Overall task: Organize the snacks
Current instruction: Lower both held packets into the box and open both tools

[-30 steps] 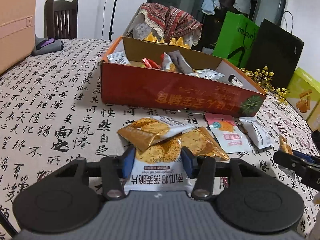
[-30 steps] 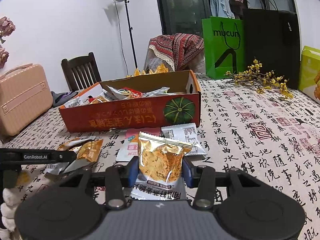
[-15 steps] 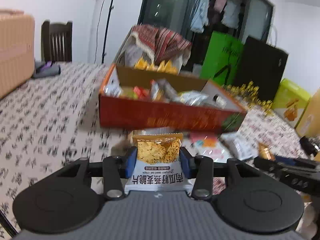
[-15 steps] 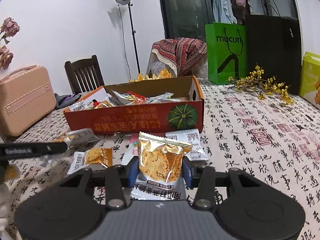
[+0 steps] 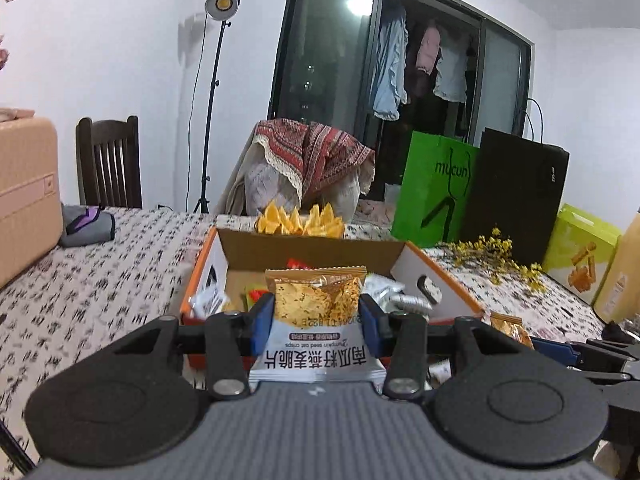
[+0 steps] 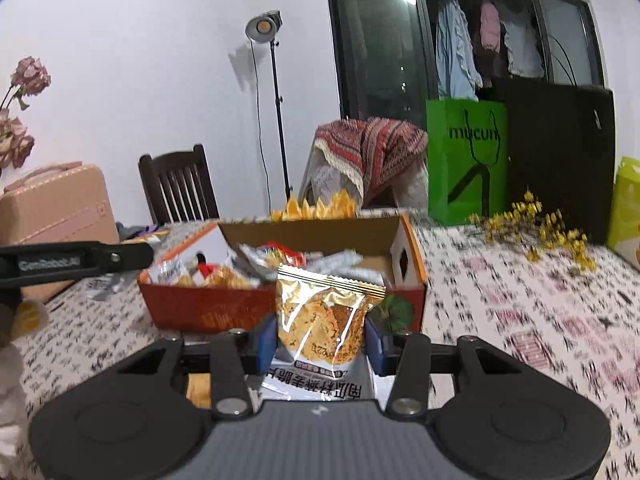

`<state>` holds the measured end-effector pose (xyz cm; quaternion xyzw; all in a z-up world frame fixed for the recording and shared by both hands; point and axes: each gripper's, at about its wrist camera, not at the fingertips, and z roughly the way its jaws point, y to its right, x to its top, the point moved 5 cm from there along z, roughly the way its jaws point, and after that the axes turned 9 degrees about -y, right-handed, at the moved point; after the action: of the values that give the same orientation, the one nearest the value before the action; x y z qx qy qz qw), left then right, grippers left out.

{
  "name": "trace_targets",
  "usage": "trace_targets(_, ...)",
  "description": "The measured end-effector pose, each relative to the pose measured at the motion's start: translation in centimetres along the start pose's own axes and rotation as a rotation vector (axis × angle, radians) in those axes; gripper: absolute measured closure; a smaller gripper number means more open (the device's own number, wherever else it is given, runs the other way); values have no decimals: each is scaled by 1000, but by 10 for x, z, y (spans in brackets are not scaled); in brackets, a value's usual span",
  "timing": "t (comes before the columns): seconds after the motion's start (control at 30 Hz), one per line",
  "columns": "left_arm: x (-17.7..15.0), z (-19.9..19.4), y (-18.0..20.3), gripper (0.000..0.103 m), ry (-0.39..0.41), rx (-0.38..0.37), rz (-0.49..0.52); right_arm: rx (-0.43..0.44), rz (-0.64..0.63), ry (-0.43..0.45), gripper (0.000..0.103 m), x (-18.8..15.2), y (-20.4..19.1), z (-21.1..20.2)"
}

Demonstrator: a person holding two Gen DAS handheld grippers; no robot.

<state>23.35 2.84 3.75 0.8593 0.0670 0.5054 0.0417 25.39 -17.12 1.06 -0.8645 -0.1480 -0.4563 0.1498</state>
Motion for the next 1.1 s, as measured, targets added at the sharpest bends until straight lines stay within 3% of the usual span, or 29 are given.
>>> trace_targets(0.27, 36, 35, -1, 57, 18, 28, -38, -15, 2, 46, 59, 46, 3, 28)
trace_targets(0.57, 61, 99, -13, 58, -16, 92, -90, -49, 7, 22, 59, 91, 9, 94)
trace_targets(0.83, 46, 146, -28, 58, -52, 140, -76, -94, 6, -23, 59, 75, 24, 149)
trace_targets(1.1, 35, 155, -26, 57, -56, 146, -31, -111, -32, -37, 59, 66, 21, 155)
